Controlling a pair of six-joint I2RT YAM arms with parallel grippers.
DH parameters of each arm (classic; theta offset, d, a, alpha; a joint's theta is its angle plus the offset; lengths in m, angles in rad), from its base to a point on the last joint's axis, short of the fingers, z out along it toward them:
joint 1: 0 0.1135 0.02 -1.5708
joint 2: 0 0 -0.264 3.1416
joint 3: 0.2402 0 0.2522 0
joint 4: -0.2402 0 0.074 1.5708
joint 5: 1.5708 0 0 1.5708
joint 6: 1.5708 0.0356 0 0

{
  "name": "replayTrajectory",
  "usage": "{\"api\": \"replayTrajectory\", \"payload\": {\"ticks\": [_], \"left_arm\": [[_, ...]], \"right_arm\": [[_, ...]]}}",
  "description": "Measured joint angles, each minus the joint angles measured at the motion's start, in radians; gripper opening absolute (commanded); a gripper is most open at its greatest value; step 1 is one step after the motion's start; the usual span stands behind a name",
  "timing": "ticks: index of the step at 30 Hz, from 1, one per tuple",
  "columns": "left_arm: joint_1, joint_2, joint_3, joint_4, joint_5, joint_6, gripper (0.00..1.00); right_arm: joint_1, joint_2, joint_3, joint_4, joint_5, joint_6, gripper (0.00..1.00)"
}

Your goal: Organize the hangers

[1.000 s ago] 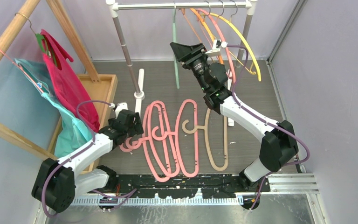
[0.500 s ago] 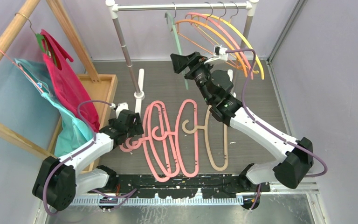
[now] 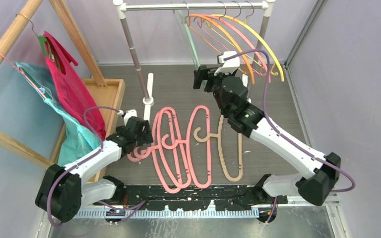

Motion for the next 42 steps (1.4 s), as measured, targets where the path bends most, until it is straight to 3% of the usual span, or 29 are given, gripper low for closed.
{"api": "replayTrajectory", "payload": {"ticks": [5, 14, 21, 31, 42], "left_arm": [[0.000, 0.009, 0.000, 0.000, 0.000, 0.000, 0.98], [0.000, 0.009, 0.000, 0.000, 0.000, 0.000, 0.98], [0.000, 0.009, 0.000, 0.000, 0.000, 0.000, 0.98], [0.000, 0.009, 0.000, 0.003, 0.001, 0.000, 0.98], [0.000, 0.009, 0.000, 0.007, 0.002, 0.000, 0.98]], "right_arm": [[0.001, -0.121, 0.000, -0.032, -0.047, -0.073, 0.92], [0.001, -0.229, 0.077, -0.063, -0.310, -0.138, 0.93], [0.003, -0.038, 0.267, -0.093, -0.459, -0.166, 0.96], [0.003, 0.300, 0.509, -0.081, -0.535, -0.186, 0.99], [0.003, 0.462, 0.547, 0.117, -0.583, -0.168, 0.99]]}}
